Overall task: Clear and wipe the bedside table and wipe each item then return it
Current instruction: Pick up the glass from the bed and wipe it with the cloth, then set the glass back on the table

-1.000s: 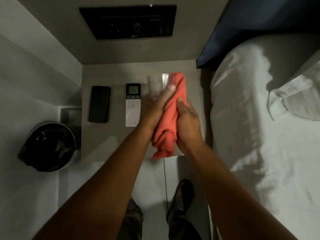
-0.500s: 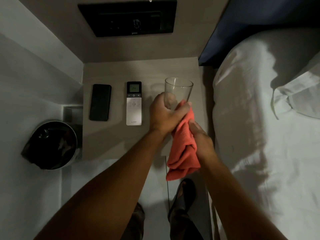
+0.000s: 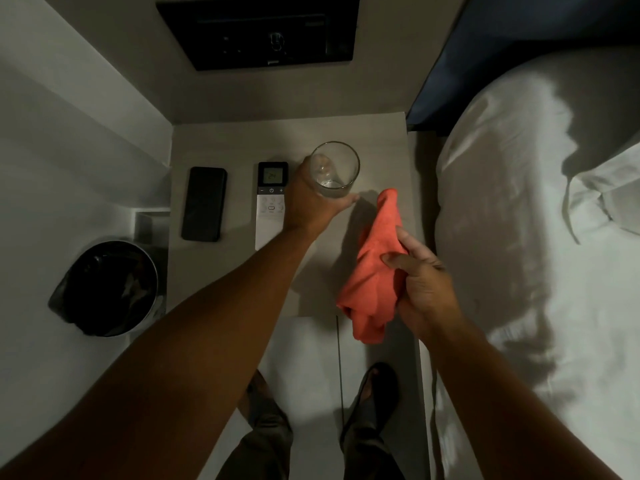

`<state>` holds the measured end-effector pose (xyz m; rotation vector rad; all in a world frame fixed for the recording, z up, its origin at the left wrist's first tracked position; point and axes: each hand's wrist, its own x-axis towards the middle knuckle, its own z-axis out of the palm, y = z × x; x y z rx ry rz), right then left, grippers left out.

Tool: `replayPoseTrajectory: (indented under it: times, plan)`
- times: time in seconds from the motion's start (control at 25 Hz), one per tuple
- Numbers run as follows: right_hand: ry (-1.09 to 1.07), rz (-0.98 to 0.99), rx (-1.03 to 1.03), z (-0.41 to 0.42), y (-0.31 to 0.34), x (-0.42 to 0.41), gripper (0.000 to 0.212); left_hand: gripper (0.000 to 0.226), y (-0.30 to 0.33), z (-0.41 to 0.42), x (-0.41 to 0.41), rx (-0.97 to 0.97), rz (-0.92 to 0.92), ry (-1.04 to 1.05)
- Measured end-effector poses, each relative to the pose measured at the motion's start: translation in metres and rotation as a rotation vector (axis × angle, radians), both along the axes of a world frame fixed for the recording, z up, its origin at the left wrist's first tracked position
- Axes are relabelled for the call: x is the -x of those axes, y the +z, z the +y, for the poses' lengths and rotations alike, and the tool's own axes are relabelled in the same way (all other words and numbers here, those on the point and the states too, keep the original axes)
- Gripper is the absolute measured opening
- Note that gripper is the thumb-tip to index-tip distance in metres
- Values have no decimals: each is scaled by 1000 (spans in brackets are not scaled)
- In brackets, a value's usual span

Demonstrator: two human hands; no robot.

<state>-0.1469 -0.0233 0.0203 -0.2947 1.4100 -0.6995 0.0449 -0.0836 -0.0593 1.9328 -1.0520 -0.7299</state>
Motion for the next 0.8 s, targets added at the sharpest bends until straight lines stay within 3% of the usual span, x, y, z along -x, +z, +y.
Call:
replayPoseTrajectory:
  times: [0.12,0.28,0.36,0.44,0.52,0.6,0.8]
  plan:
    - [-20,16,-39,-2,-4,-7,48,74,-1,-2,1,17,-13,-3]
    - [-43,101,-126,-5,-12,-15,19,75,-1,1,2,-5,6,-11]
    - [-79,163,-121,-8,-19,-20,16,77,4,11,6,-15,54,1]
    - [-154,167,-82,-13,-24,-29,26,57,10,32,18,-54,110,90]
    - [-252,81,-85,-18,-28,-36,51,27,16,63,36,-169,332,61]
    - [-258,-9,-120,-19,-28,-41,62,15,26,87,45,-333,576,-72]
    - [20,-46,-92,-18,13,-22,44,42,69,95,54,-364,834,-61]
